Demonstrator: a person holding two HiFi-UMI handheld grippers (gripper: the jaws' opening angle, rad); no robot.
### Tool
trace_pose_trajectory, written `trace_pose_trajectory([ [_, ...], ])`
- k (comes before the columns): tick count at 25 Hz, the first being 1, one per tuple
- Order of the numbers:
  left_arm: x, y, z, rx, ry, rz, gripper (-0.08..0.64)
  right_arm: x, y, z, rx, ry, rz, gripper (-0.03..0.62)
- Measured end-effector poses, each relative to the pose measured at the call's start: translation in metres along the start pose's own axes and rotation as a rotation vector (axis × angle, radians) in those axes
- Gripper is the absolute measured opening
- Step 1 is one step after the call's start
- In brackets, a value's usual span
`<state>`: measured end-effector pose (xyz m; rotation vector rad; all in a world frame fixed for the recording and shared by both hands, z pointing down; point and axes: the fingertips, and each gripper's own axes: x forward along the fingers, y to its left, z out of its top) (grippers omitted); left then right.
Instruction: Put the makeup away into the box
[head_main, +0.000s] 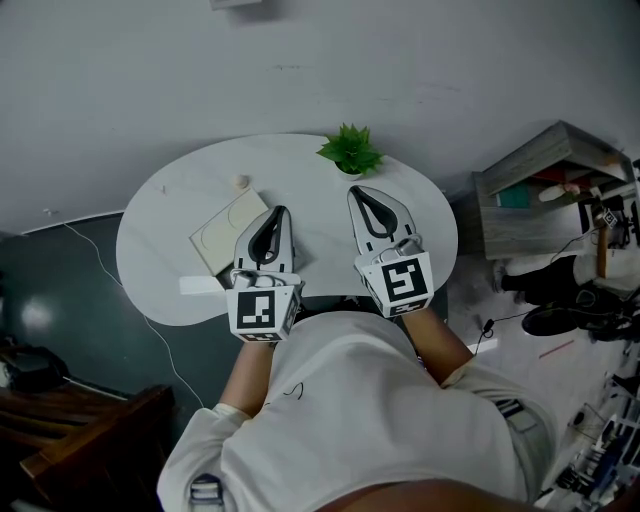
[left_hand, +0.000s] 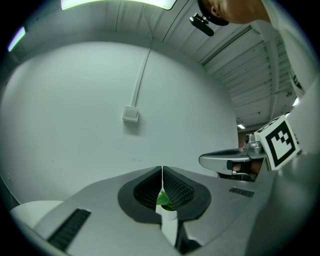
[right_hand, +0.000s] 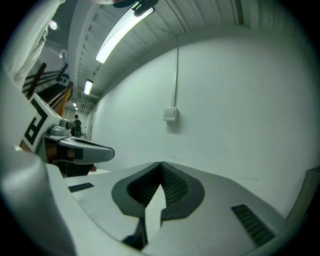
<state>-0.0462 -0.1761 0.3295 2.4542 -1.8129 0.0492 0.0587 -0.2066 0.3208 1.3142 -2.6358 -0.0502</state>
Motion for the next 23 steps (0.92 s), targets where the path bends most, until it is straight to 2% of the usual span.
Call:
trace_pose_trajectory([
  [23, -0.006, 0.000, -0.009, -0.006, 0.014, 0.007, 0.025, 0.001, 0.001, -0.007, 0.001, 0.020, -0.002, -0.003],
])
